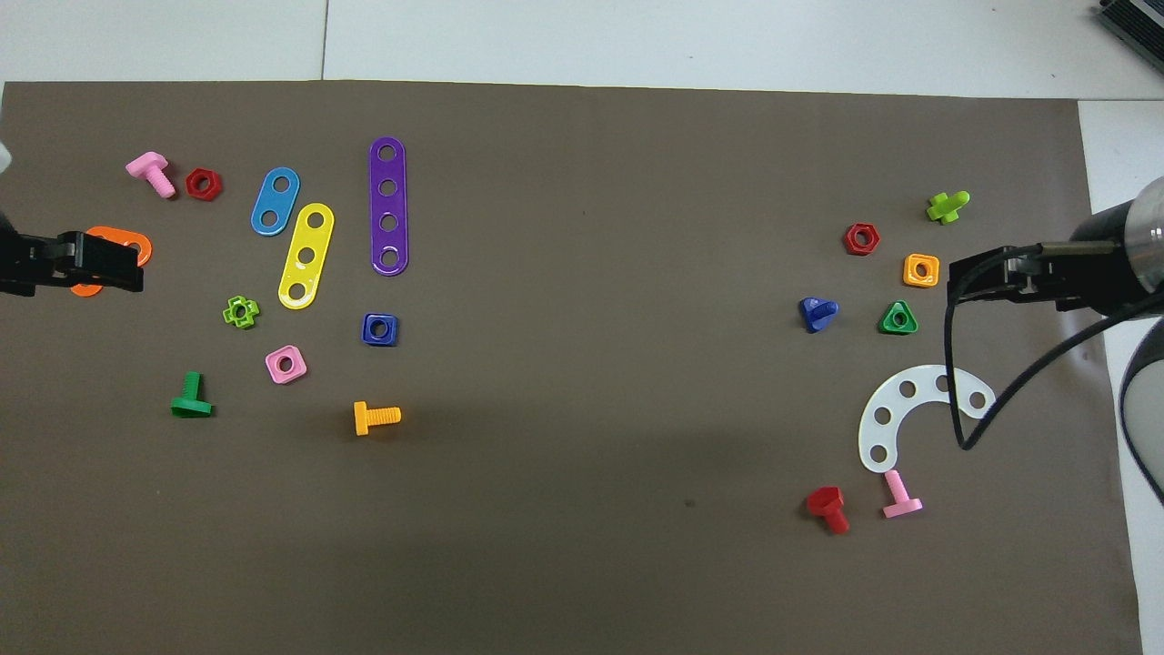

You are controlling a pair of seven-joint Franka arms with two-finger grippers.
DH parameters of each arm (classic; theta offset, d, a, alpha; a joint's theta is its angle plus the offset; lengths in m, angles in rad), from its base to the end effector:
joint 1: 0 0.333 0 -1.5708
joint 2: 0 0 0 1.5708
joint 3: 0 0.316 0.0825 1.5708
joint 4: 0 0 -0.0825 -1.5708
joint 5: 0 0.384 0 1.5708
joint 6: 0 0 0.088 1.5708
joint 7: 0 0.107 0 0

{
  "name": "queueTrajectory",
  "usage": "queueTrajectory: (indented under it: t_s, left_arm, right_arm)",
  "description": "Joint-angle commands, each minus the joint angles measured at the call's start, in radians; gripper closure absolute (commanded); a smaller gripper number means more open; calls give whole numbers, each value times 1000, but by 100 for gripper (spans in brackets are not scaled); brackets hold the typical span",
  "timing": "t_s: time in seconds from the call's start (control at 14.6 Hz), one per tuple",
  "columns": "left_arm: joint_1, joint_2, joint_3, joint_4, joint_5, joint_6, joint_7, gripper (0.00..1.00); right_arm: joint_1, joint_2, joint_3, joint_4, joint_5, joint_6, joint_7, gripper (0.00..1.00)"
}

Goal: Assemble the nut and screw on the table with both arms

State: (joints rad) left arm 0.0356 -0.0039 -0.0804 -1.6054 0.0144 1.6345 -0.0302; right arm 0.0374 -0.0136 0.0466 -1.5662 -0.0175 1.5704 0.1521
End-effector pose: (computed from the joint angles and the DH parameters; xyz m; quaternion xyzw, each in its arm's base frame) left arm 0.5586 -0.0237 0.6160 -0.9998 0.0076 -0.0168 0.0067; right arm 0.5487 0.0445 0.6342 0.9993 -0.0341 0.0099 0.0080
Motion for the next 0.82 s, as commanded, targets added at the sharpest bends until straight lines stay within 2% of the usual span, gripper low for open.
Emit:
queueTrajectory:
  t_s: [0.0, 0.61, 0.75]
  left_arm:
    - [10, -7, -1, 7, -42, -22, 0, 0]
    - [3, -16, 4, -7, -56, -24, 1, 0]
    - [1, -16, 2, -10, -56, -15, 1, 0]
  right_arm:
    - [-11, 1, 10, 5, -1, -16, 20, 0]
    - [-17, 4, 9, -9, 7, 2, 7, 0]
    - [-17, 10, 7, -29, 7, 54, -2, 1]
